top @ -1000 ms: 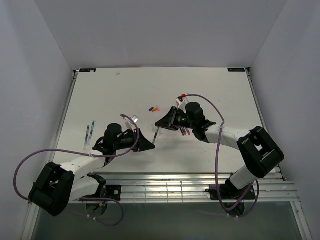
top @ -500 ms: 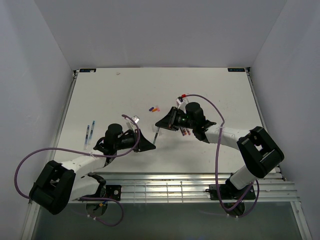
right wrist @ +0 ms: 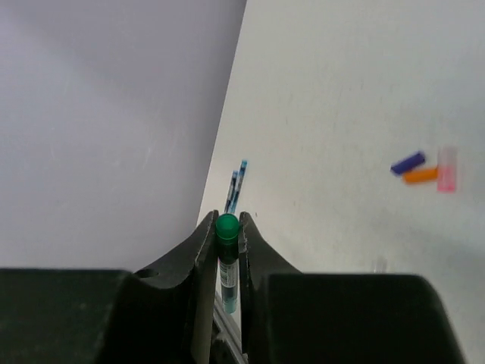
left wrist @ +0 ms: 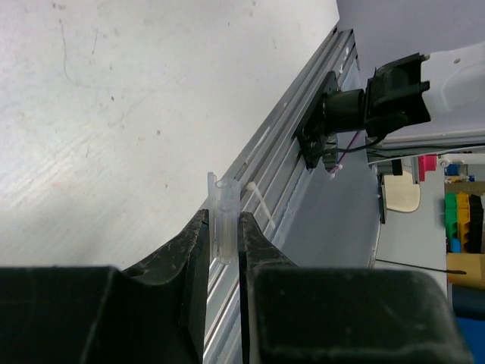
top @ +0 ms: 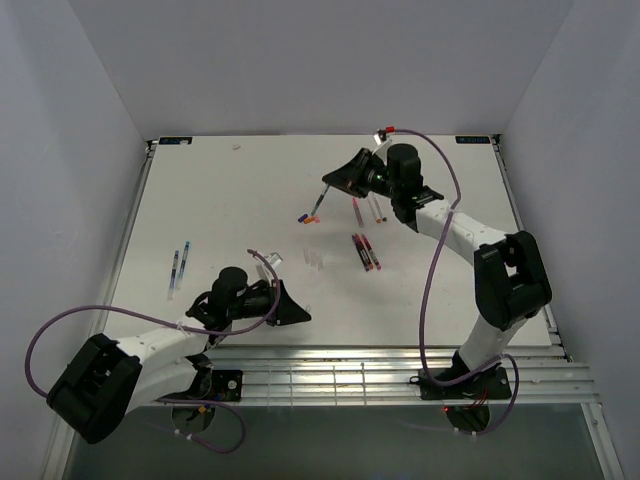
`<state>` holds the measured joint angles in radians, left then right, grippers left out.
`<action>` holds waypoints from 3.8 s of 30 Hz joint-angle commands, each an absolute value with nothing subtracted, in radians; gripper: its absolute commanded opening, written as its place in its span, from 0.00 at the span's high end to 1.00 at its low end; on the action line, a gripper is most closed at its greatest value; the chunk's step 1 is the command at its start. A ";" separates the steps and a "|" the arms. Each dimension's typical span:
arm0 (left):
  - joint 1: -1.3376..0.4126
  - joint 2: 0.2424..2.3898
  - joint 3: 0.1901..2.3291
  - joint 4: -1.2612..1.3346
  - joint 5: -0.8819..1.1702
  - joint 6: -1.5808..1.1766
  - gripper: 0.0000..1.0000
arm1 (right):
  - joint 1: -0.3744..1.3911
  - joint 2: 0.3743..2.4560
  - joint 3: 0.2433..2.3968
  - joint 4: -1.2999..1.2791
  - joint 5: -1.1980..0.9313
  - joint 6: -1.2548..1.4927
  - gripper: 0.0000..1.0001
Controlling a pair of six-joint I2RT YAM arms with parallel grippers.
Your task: Open the pen caps
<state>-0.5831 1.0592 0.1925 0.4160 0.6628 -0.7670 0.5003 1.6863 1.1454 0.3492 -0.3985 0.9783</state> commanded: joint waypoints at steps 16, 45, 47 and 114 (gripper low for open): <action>-0.585 1.176 0.468 0.126 0.295 -0.706 1.00 | 0.287 1.641 1.308 -0.231 -0.497 0.442 0.92; -0.322 1.700 0.739 0.347 0.489 -0.640 0.92 | 0.224 1.953 1.408 -0.594 -0.248 0.054 0.92; -0.319 1.718 0.750 0.350 0.497 -0.641 0.92 | 0.224 1.963 1.394 -0.572 -0.265 0.054 0.92; 0.153 1.410 0.949 -0.316 0.197 -0.221 0.53 | 0.502 1.359 0.795 -0.104 -0.502 0.253 0.61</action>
